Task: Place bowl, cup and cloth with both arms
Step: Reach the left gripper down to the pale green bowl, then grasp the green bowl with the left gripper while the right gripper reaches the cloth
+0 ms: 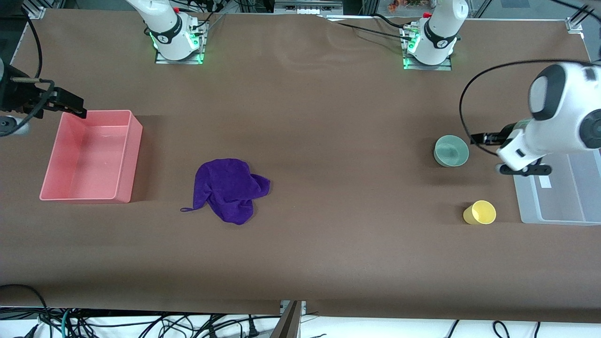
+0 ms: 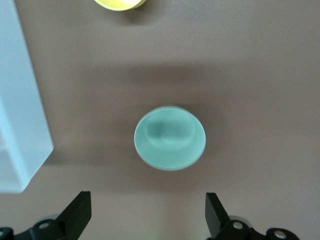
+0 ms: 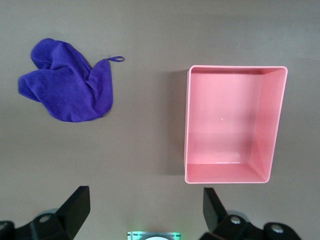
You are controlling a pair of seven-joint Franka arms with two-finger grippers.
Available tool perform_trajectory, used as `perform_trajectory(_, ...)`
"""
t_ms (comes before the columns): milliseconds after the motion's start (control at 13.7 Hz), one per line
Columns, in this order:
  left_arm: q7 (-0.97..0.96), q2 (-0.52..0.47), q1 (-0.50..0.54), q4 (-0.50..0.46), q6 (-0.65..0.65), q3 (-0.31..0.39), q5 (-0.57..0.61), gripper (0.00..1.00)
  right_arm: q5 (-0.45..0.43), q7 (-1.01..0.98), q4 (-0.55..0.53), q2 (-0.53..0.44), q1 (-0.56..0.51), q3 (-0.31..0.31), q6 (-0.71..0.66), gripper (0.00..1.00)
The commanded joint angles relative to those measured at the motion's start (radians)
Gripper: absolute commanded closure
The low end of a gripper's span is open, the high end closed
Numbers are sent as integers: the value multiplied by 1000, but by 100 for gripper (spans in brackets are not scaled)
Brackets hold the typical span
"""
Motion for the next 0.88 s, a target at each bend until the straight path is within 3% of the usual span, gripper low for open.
perform_trajectory(0,71,-36,36,-216,275,-9,20,0,-24,-12,4,72,20,0,31,0)
perform_trajectory(219,159,-18,85,-409,637,-9,20,0,-12,2,-1,210,52,2,46,0)
perform_trajectory(438,170,41,102,-444,722,-11,20,1,-7,6,-4,307,81,2,118,0)
perform_trajectory(511,170,51,113,-445,726,-12,18,21,-4,6,-10,336,95,2,149,0)
perform_trajectory(657,170,74,114,-444,726,-14,7,85,1,8,-30,397,127,2,233,0)
perform_trajectory(730,170,75,114,-444,724,-14,6,100,17,8,-83,399,149,2,314,0)
perform_trajectory(803,170,75,114,-442,722,-14,6,100,34,11,-146,400,156,3,401,0)
